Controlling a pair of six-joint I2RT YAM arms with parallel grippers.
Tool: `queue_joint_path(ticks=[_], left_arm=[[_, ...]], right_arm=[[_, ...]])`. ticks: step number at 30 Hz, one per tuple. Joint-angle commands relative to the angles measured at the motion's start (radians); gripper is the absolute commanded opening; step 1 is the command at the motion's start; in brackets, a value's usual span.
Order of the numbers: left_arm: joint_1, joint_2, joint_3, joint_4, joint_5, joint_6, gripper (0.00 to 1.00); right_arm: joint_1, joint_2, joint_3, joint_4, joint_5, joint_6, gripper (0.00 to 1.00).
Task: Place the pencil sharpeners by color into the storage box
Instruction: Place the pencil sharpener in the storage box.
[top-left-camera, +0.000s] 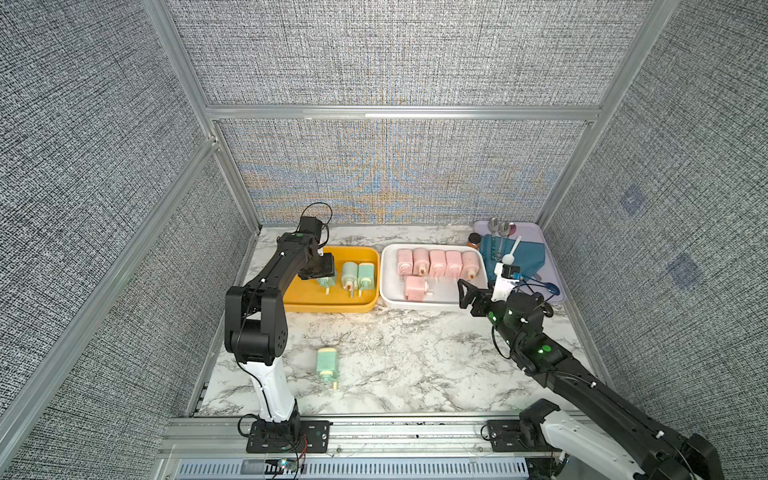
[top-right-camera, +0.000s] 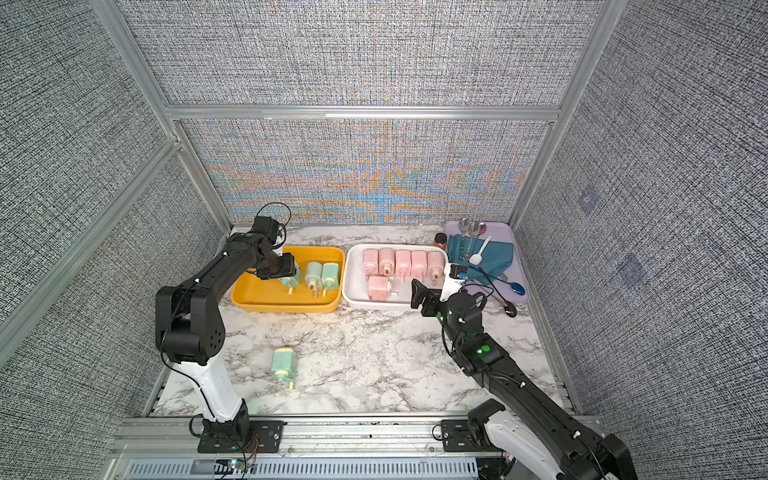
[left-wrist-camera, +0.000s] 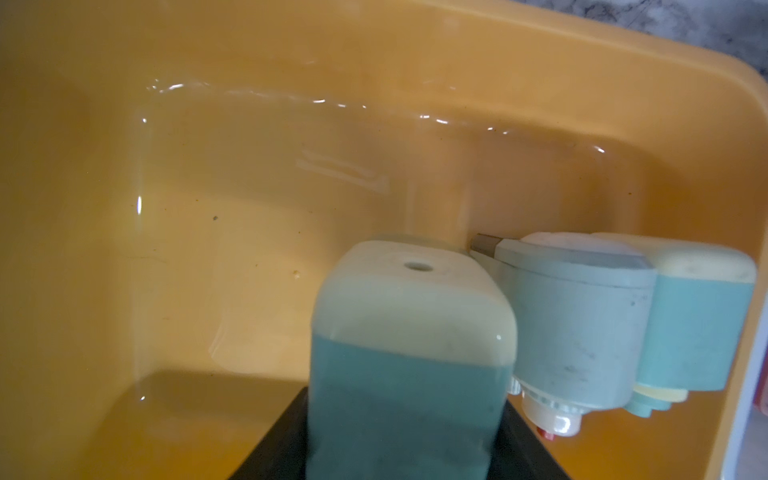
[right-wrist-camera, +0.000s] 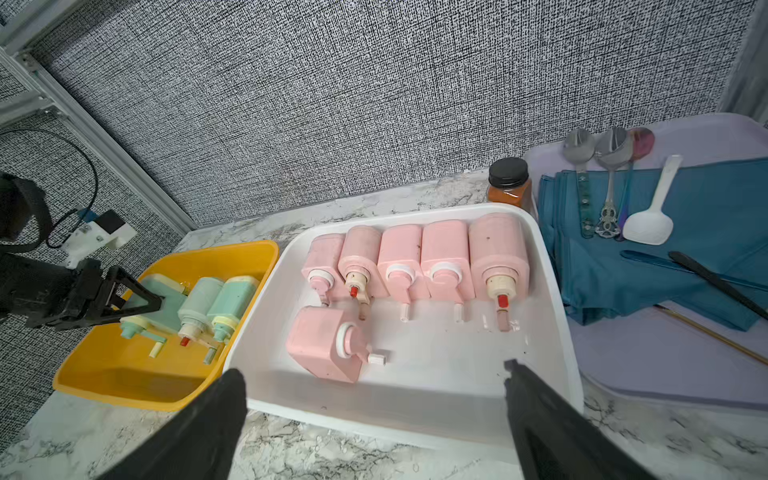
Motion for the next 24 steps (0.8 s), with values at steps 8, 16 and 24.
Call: queue_joint_path(ticks=[8,16,24], left_arm=[[0.010,0.044,0.010,0.058,0.108,0.024,0.01],[0.011,0.075,0.018,0.067,0.138,0.016,0.05],[0.008,0.110,0.017,0.071,0.160,-0.005,0.12]], right_arm=[[-0.001,0.000,0.010,-0.004,-0.005,0.003,0.99],[-0.001,0.005,0.011,-0.005,-0.008,0.005,0.99],[-0.002,0.008,0.011,-0.007,-0.008,0.004,0.99]])
